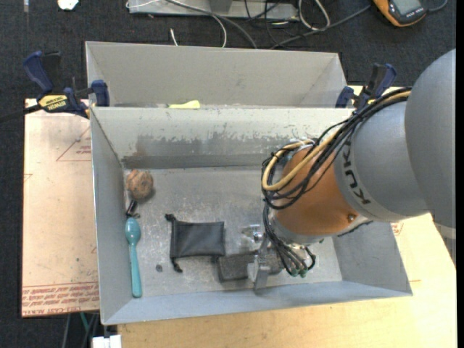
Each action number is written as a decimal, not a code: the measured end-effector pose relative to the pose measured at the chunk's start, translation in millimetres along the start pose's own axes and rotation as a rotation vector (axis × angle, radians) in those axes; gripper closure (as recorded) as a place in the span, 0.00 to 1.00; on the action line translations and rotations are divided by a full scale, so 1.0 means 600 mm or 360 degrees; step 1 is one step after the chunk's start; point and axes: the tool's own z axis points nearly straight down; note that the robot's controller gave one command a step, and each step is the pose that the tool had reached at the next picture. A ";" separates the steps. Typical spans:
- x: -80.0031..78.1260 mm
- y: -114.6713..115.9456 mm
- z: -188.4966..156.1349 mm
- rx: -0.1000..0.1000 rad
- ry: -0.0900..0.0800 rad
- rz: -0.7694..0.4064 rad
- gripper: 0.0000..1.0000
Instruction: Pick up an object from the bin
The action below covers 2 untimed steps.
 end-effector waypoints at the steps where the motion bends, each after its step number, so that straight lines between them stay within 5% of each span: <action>1: -0.016 -0.013 -0.057 0.0004 0.0007 -0.0197 1.00; 2: -0.037 -0.034 -0.269 -0.0001 -0.0006 -0.0126 0.00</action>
Offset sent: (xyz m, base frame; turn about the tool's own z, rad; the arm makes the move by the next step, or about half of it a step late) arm 0.0189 -0.0210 0.1604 -0.0787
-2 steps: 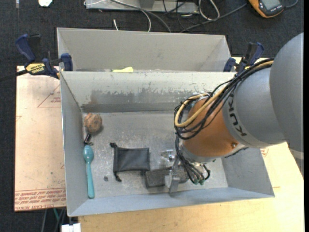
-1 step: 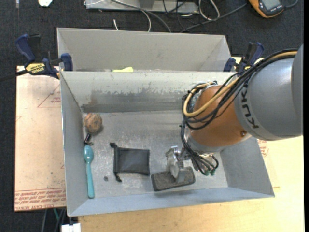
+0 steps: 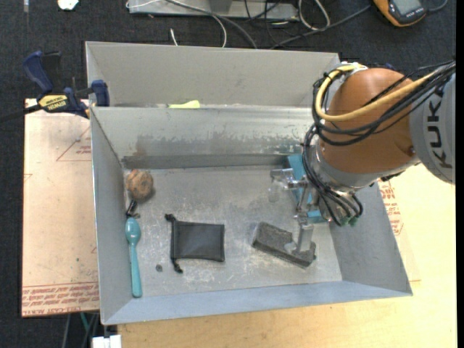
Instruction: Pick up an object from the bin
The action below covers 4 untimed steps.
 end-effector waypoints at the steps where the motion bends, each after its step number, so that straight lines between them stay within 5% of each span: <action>1: 0.001 0.000 0.002 0.0000 0.0004 -0.0001 0.00; 2: 0.009 -0.034 0.105 0.0000 -0.0005 -0.0080 0.00; 3: 0.011 -0.072 0.147 -0.0005 0.0002 -0.0152 0.00; 4: -0.005 -0.183 0.145 -0.0004 -0.0005 -0.0330 0.00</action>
Offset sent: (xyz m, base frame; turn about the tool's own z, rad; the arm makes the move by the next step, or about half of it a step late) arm -0.0056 -0.0301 -0.0909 -0.0714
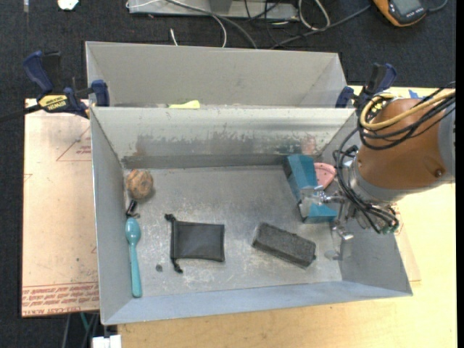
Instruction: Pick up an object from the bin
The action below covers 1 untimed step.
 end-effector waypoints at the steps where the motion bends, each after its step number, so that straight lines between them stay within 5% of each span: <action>1: -0.019 0.055 0.071 -0.0003 0.0005 0.0295 0.00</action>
Offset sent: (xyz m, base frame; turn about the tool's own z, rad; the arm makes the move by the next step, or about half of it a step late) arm -0.0022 0.0373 -0.0655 0.1177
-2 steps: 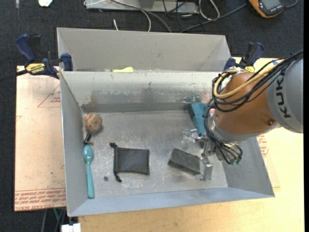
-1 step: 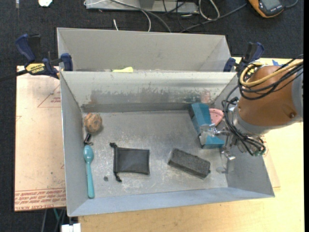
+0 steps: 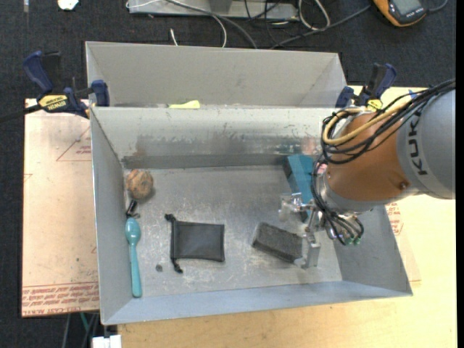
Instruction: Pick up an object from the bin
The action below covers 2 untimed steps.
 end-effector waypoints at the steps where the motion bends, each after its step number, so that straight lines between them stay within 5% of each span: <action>1: 0.007 0.004 0.039 0.0012 -0.0013 -0.0106 1.00; 2: 0.007 0.004 0.039 0.0012 -0.0013 -0.0106 1.00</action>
Offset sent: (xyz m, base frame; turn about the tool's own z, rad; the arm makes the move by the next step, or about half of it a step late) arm 0.0000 0.0000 0.0000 0.0000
